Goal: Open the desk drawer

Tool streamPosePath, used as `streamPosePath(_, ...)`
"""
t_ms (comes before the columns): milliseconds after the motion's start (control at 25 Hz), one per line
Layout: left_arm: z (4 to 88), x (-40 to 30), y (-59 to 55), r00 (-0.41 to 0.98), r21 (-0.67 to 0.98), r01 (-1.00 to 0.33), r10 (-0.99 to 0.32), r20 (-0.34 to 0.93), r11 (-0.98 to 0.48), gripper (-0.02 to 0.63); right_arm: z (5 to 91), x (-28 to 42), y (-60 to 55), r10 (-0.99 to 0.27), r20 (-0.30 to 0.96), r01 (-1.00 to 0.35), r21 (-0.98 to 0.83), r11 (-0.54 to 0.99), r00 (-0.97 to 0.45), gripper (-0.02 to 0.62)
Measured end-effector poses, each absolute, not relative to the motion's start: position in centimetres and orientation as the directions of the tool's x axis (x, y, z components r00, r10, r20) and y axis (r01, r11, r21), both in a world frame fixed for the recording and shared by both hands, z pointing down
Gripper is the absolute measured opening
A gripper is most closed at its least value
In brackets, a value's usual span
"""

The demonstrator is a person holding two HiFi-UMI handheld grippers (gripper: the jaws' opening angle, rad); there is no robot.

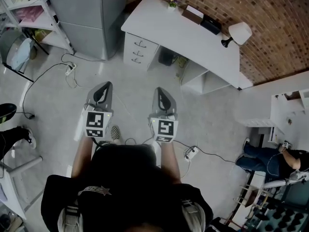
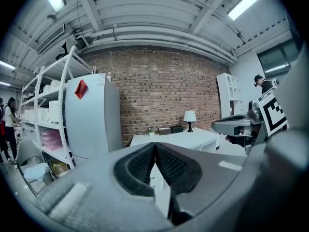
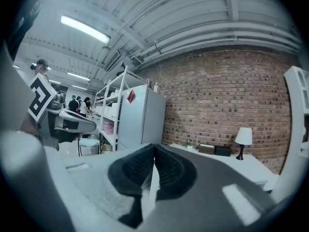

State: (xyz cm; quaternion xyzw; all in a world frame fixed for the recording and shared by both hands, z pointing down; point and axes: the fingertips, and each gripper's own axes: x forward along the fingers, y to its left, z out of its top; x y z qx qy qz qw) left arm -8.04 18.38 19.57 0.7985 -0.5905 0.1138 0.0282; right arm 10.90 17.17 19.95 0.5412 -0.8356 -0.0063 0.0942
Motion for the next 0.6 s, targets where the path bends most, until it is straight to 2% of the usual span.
streamPosePath(600,20.4,-13.0,14.0,0.369,-0.104,-0.912,-0.902,0.223,-0.398,0.011,20.9,5.9,14.6,-0.939,0.151,-0.941,0.098,0.325,-0.308,0.006)
